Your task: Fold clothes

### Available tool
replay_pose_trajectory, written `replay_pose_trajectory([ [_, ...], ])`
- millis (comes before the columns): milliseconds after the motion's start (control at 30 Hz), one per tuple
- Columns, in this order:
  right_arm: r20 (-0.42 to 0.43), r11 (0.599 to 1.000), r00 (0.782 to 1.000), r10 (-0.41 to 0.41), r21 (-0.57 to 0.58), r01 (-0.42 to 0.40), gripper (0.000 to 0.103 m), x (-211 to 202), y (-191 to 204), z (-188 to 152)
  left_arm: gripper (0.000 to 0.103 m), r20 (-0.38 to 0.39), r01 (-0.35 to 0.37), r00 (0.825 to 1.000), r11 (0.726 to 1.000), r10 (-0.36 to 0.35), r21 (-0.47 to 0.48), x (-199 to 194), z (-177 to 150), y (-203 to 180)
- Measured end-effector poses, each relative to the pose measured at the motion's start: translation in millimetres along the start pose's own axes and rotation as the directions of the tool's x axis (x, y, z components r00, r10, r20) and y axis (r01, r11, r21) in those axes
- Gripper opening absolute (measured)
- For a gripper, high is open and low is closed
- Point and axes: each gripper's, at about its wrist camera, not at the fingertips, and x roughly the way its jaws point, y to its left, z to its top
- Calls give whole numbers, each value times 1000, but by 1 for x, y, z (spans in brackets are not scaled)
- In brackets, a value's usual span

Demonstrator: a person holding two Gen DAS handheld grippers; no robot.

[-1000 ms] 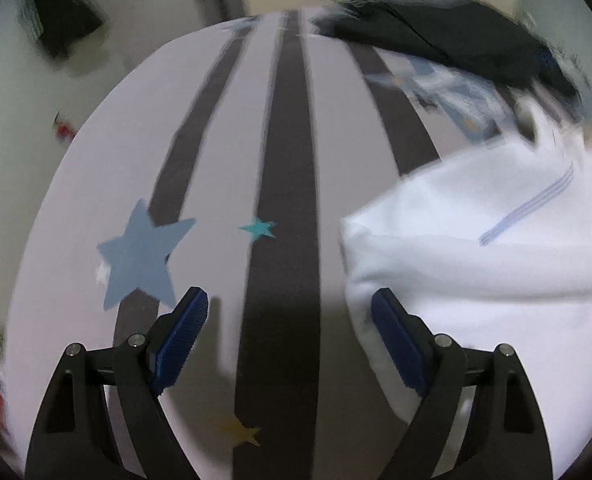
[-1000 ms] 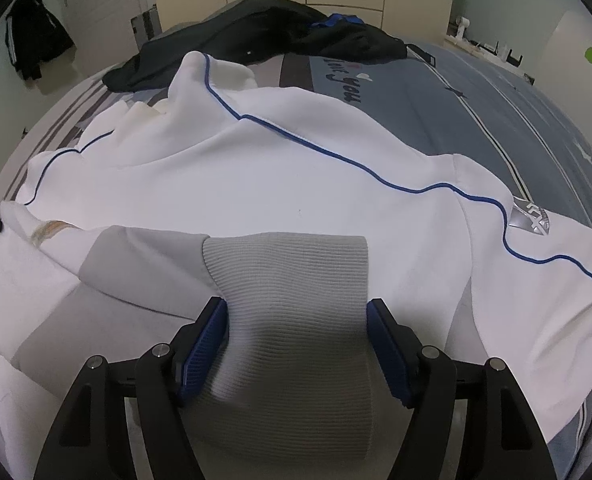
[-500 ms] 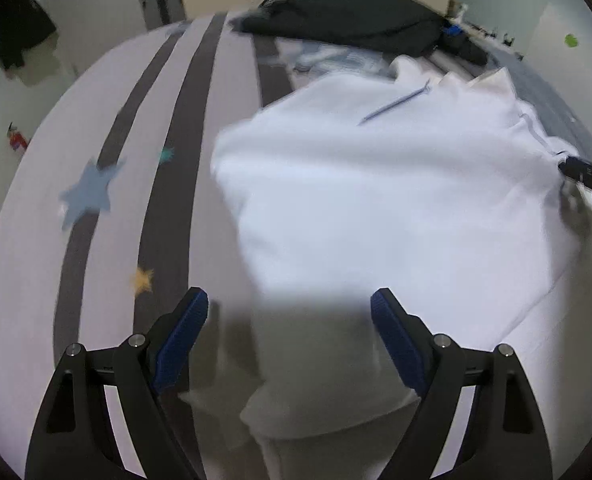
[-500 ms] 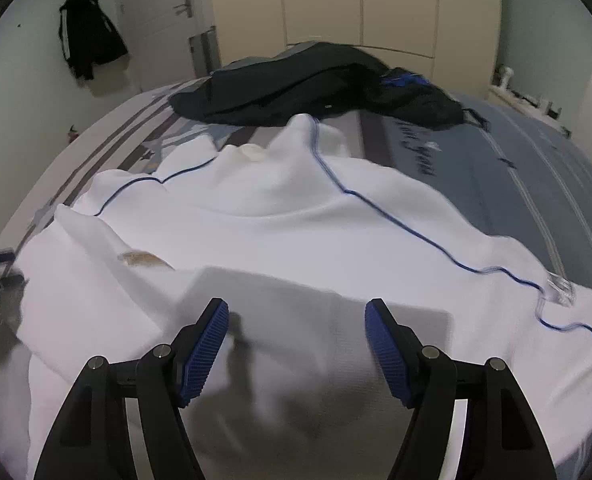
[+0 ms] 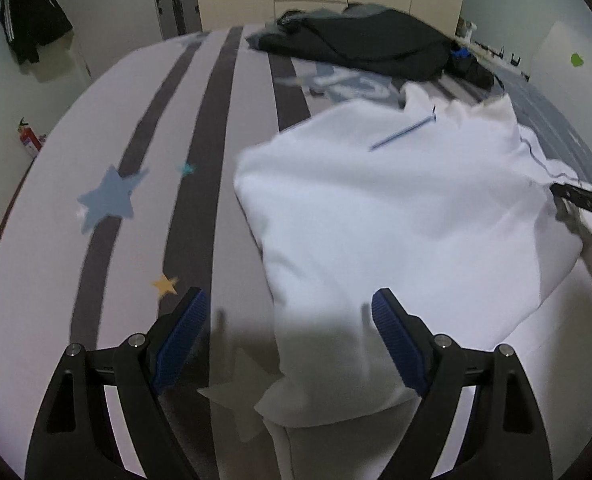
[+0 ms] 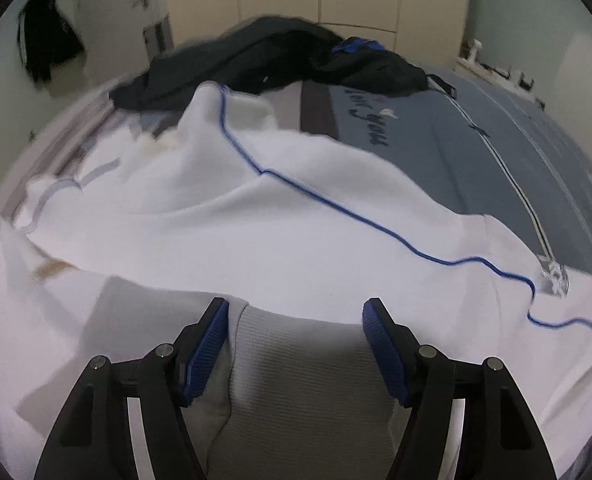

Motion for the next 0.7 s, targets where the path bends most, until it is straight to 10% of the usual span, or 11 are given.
replay_pose_trajectory([
  [200,95,1000,995,-29,1,30,66,-48,-25,-5,83,32,0,999,1000,0,6,3,17,-7],
  [700,17,947,964,-267,190,259,66,-117,-179,-64,83,-9,-24,1000,1000,24,8,-13,-7,-57],
])
